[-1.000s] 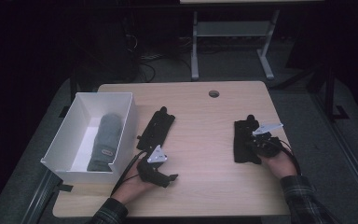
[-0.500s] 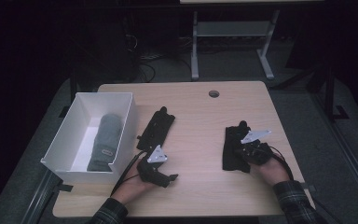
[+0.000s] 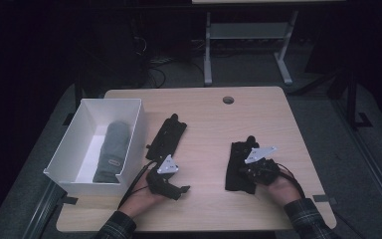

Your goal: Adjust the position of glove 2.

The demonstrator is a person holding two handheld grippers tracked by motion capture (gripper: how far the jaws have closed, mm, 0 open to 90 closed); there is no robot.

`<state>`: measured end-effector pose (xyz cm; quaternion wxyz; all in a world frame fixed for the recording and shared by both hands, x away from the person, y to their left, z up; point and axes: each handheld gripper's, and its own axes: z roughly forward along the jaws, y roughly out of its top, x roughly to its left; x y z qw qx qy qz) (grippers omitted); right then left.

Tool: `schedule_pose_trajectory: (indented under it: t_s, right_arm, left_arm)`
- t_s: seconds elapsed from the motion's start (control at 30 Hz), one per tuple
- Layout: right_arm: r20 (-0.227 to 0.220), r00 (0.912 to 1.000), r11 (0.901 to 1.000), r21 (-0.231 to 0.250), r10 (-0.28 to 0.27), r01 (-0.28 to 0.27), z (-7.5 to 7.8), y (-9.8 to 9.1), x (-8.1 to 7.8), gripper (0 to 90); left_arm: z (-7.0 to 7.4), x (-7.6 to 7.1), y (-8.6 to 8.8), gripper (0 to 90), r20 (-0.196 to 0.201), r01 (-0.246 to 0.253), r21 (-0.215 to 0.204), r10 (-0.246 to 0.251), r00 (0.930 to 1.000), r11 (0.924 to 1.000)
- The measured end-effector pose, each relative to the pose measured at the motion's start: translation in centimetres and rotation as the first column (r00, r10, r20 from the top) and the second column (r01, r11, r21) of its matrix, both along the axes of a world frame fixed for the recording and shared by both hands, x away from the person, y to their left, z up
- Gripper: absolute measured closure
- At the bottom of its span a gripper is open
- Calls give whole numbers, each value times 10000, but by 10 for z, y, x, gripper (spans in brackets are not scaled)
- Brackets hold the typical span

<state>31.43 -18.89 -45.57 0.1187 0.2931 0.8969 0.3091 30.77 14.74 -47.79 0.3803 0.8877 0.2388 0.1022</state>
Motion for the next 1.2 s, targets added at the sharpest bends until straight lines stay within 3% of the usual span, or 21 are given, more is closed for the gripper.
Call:
schedule_pose_trajectory:
  t_s: [0.3, 0.43, 0.6, 0.73, 0.87, 0.97, 1.03, 1.2]
  right_arm:
    - [-188, 9957, 9956, 247, 905, -900, 0, 20, -11, 900]
    - [45, 9909, 9909, 77, 1342, -1342, 2, 23, -14, 900]
    - [243, 9984, 9958, 744, 516, -532, 10, 14, 0, 900]
    - [695, 9958, 9959, 728, -591, 540, 13, 7, 26, 900]
    - [531, 9921, 9918, 649, -1135, 1100, 6, 4, 46, 900]
    - [151, 9931, 9921, 490, -1160, 1151, -4, 7, 56, 900]
    - [63, 9951, 9925, 734, -984, 977, -5, 9, 58, 900]
    - [50, 9990, 9968, 665, -452, 447, -5, 17, 52, 900]
  left_arm:
    - [0, -1, -1, 127, -67, -80, -77, 80, 9999, 9999]
    - [0, 0, 0, 127, -39, -38, -31, 38, 10000, 10000]
    - [0, 0, -1, 127, -36, -50, -58, 50, 10000, 10000]
    - [0, 0, 0, 127, -10, -35, 0, 35, 10000, 10000]
    - [0, 0, -1, 127, -68, -47, -38, 46, 10000, 10000]
    - [0, 0, -1, 127, -65, -48, -34, 48, 10000, 10000]
    - [0, 0, -1, 127, -66, -45, -31, 45, 10000, 10000]
    - [0, 0, -1, 127, -61, -49, -17, 49, 10000, 10000]
